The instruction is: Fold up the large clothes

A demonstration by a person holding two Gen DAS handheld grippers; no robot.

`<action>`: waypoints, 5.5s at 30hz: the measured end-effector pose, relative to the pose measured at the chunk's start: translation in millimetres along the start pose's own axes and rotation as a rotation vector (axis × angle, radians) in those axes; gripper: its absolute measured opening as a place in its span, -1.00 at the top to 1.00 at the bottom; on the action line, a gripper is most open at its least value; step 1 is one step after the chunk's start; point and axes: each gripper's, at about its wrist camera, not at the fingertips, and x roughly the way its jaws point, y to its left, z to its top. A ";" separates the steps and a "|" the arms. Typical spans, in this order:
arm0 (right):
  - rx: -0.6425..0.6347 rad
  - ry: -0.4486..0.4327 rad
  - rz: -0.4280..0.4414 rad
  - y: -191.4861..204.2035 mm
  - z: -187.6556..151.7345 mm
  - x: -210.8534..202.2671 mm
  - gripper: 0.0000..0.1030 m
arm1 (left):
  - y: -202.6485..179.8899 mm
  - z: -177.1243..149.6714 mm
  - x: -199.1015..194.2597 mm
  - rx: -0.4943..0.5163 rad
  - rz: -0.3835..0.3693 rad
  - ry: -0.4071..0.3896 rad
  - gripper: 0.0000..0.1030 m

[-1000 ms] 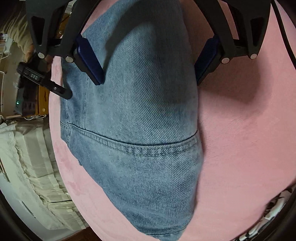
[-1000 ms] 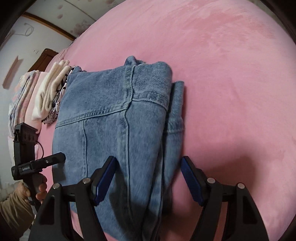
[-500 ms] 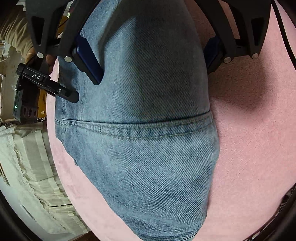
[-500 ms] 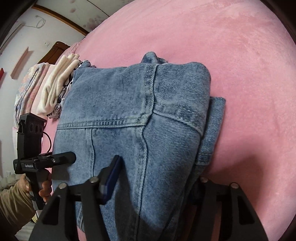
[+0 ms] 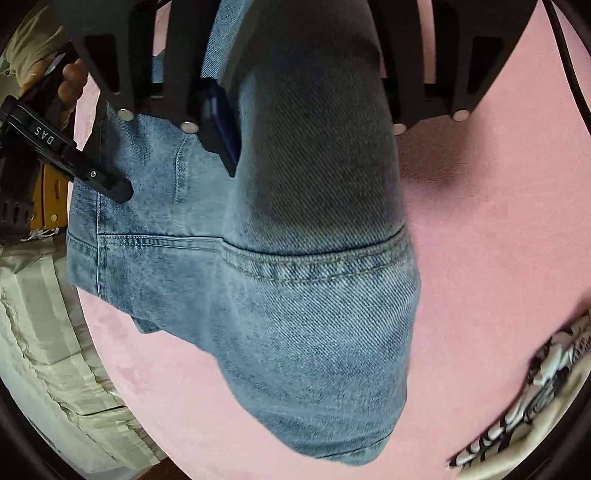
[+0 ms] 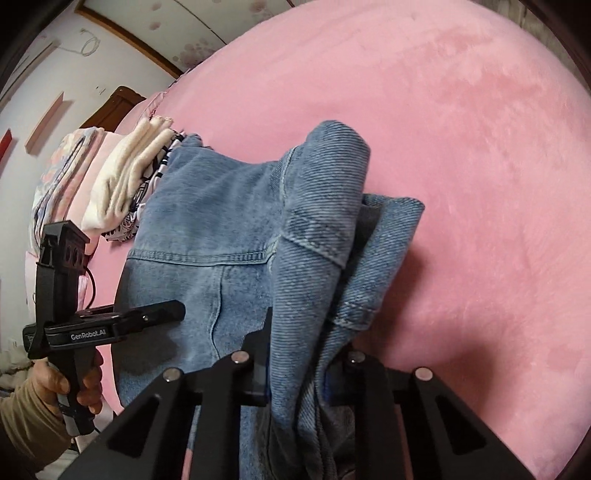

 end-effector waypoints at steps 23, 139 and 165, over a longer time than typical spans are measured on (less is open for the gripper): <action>0.014 -0.066 0.012 172.7 -31.6 -59.3 0.68 | 64.0 -21.7 -192.5 0.137 -0.038 -0.028 0.16; -0.198 -0.200 -0.240 397.4 38.7 -60.0 0.22 | 171.2 26.6 -402.0 0.054 0.205 -0.435 -0.35; -0.061 -0.251 -0.367 286.6 -105.7 -174.7 -0.25 | 2.8 -151.3 -331.3 0.051 0.251 -0.385 -0.55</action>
